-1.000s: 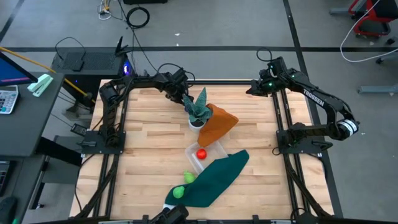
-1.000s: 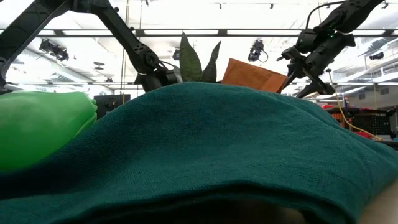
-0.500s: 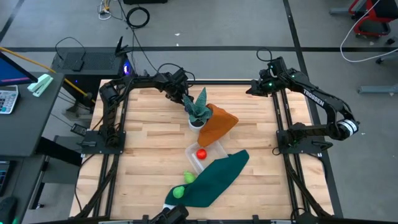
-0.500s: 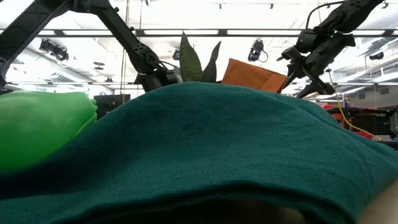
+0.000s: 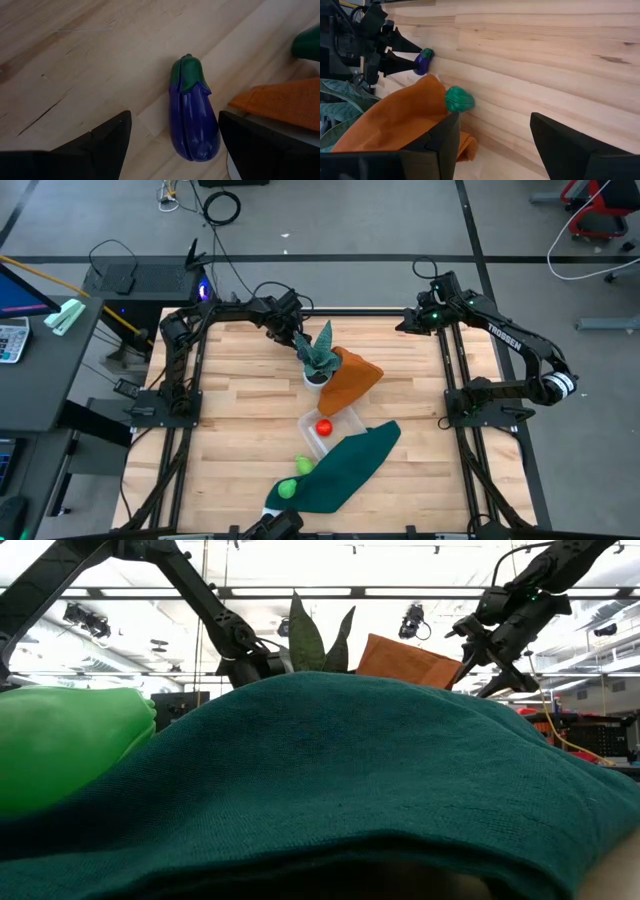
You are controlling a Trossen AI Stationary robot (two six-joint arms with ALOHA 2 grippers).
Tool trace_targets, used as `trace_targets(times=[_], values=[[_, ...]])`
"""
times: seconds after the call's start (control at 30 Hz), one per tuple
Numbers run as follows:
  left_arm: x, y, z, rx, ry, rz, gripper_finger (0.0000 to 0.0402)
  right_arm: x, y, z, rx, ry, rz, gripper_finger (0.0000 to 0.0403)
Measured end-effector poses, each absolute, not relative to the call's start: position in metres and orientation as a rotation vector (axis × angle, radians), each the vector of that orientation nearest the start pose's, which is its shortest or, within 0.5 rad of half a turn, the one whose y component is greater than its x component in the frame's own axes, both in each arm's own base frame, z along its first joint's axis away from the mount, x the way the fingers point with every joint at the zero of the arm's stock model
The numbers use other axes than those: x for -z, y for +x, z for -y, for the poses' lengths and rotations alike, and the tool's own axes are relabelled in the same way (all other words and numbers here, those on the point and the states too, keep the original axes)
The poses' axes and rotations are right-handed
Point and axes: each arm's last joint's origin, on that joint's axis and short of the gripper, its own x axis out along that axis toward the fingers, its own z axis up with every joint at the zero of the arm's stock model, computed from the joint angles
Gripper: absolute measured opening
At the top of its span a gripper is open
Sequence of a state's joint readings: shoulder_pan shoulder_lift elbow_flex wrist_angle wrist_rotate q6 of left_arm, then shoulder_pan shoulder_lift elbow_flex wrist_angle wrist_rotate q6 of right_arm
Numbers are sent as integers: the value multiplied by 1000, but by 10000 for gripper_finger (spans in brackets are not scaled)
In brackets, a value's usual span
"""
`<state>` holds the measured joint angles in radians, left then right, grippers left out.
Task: Pick and placing Produce into tupperware
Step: Put the violet eggplant into the transparent bin
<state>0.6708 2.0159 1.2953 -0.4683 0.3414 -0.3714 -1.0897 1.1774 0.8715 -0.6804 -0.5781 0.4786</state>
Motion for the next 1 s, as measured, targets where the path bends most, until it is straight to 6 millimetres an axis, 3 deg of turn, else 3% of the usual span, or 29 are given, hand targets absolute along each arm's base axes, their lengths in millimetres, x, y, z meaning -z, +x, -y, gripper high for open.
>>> trace_targets(times=[1.0], values=[[-138,325,-225,-408,-898,-982,297,-254,116,189,640,1188,-562,202]])
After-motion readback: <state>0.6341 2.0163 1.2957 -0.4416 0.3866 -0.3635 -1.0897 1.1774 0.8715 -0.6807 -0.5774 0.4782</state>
